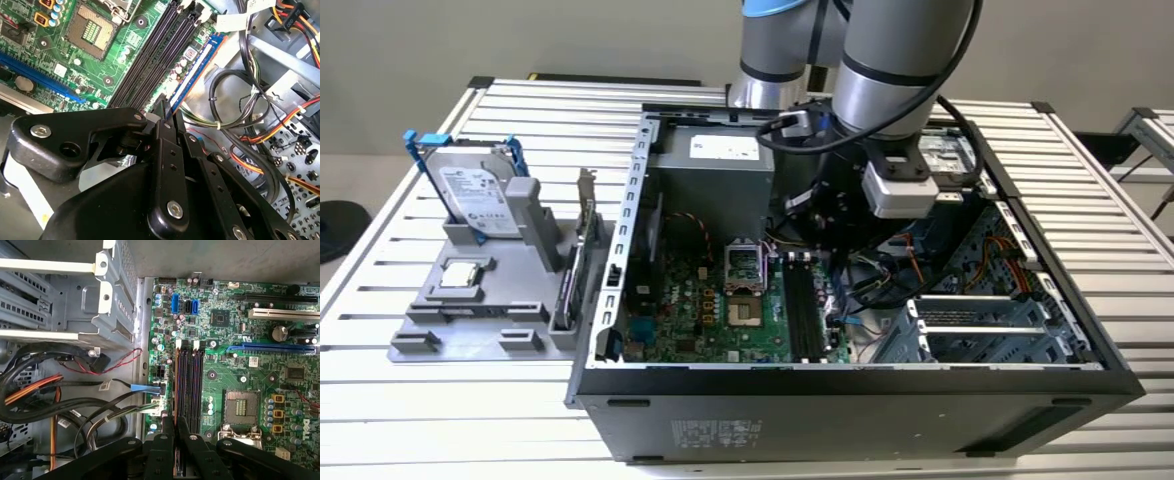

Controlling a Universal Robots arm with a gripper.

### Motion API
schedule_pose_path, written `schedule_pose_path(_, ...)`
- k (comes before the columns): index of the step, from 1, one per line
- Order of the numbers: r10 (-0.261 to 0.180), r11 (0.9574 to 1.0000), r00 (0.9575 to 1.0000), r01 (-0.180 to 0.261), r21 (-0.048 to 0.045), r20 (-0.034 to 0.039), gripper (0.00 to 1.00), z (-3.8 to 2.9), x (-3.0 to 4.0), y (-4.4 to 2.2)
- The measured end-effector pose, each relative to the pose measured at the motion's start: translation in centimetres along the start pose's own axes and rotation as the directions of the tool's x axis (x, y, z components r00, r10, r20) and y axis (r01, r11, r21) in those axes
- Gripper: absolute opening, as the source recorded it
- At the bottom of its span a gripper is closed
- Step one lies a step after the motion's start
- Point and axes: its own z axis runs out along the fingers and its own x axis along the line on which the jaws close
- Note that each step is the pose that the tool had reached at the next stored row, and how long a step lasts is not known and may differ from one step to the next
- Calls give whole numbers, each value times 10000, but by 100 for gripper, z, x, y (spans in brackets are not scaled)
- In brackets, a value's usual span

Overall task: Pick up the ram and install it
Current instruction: 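Insert the ram into the slot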

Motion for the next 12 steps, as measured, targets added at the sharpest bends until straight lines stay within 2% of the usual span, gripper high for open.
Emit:
schedule_pose_path(4,1,10000,10000,-1,-36,1,0,59,2,-11)
schedule_pose_path(12,1,9999,10000,-1,-141,3,0,132,6,-19)
